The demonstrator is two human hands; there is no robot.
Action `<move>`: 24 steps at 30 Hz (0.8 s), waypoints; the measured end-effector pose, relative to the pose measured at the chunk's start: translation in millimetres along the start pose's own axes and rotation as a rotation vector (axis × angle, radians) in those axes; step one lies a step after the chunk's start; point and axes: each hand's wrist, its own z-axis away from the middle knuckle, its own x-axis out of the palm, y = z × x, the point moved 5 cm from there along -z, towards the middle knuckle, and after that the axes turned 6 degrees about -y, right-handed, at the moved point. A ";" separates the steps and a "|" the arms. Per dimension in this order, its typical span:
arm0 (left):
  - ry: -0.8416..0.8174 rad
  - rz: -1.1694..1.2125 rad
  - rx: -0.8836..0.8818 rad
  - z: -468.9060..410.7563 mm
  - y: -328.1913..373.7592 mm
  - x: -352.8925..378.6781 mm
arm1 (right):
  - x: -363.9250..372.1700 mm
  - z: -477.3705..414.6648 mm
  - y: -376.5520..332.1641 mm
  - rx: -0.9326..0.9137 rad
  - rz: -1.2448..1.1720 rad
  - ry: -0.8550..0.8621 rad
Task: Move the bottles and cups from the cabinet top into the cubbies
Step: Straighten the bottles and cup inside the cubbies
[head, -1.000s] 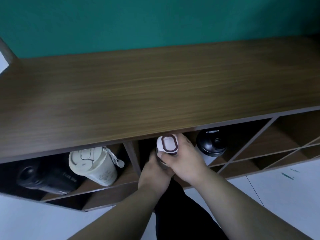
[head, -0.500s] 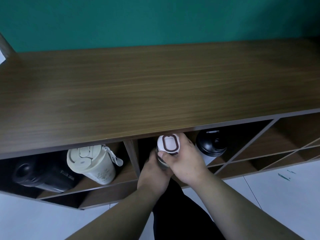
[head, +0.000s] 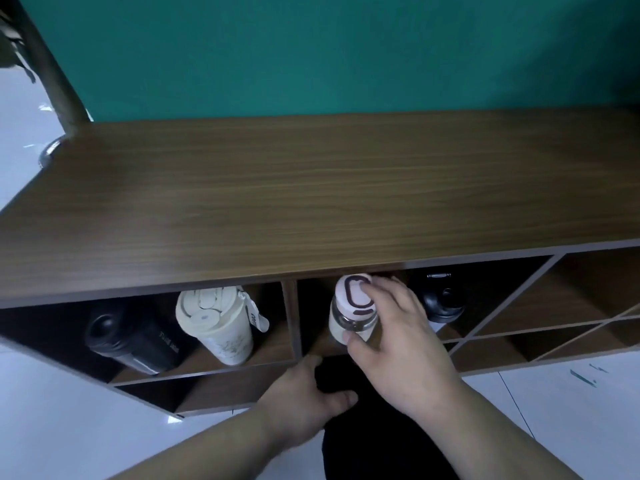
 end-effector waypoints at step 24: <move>0.369 0.030 -0.094 43.0 -80.0 -135.0 | 135.8 -64.8 -121.8 0.136 -0.393 -0.109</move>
